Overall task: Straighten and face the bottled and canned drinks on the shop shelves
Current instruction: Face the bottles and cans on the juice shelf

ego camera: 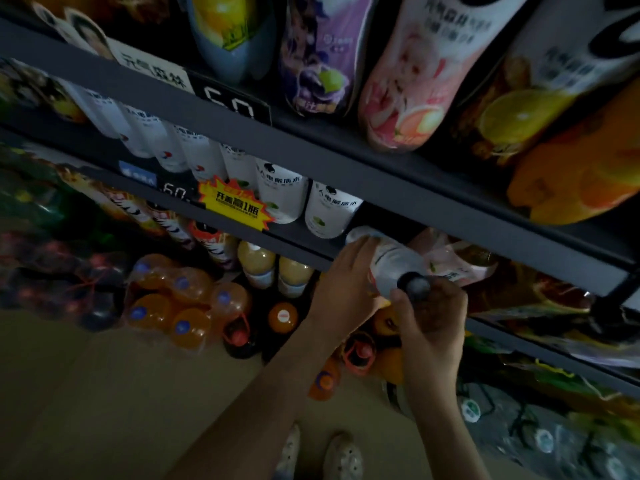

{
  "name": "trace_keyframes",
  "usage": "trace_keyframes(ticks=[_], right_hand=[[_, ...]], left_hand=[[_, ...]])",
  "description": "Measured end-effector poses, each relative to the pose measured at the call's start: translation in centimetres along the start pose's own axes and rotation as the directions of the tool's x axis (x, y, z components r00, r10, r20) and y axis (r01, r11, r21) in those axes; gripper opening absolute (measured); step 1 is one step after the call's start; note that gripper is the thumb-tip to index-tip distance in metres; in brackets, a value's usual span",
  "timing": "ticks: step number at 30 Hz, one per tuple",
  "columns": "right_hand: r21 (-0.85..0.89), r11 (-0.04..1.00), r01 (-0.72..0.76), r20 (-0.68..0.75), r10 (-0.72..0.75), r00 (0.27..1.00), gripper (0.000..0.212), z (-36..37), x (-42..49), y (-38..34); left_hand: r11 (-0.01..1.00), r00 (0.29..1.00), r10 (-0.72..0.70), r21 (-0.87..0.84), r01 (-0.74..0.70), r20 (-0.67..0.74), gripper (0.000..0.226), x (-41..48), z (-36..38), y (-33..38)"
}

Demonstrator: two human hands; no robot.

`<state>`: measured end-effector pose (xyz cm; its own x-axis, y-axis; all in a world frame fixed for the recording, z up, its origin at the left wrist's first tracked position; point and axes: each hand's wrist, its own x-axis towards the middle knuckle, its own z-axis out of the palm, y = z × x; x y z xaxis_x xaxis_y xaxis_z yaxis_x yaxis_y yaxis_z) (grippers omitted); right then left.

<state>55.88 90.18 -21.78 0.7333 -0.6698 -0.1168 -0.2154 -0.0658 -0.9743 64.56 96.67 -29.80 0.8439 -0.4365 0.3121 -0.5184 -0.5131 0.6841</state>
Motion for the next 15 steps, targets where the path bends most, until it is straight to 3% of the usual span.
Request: trace_keyframes(ticks=[2,5,9,11,15], right_hand=[[-0.002,0.999,0.043,0.062,-0.043,0.997,0.036,0.0,0.3,0.4],[-0.100,0.995,0.032,0.094,-0.022,0.995,0.033,0.0,1.4,2.5],[-0.202,0.978,-0.060,0.255,0.112,0.961,0.047,1.4,3.1,5.3],[-0.213,0.974,-0.073,0.277,0.131,0.952,0.059,2.1,3.8,5.6],[-0.158,0.982,-0.101,0.267,0.141,0.953,0.058,3.3,5.6,5.4]], left_hand=[[1.000,1.000,-0.006,0.020,0.006,-0.025,0.062,0.8,-0.5,0.2],[0.989,0.989,-0.145,0.016,0.146,-0.025,0.080,1.3,-1.5,0.2],[0.976,0.975,-0.218,0.000,0.218,-0.050,0.074,1.6,-1.7,0.4],[0.963,0.963,-0.266,-0.042,0.265,-0.040,0.080,2.5,-1.5,0.8],[0.942,0.945,-0.322,-0.113,0.315,-0.050,0.078,4.0,-0.7,0.8]])
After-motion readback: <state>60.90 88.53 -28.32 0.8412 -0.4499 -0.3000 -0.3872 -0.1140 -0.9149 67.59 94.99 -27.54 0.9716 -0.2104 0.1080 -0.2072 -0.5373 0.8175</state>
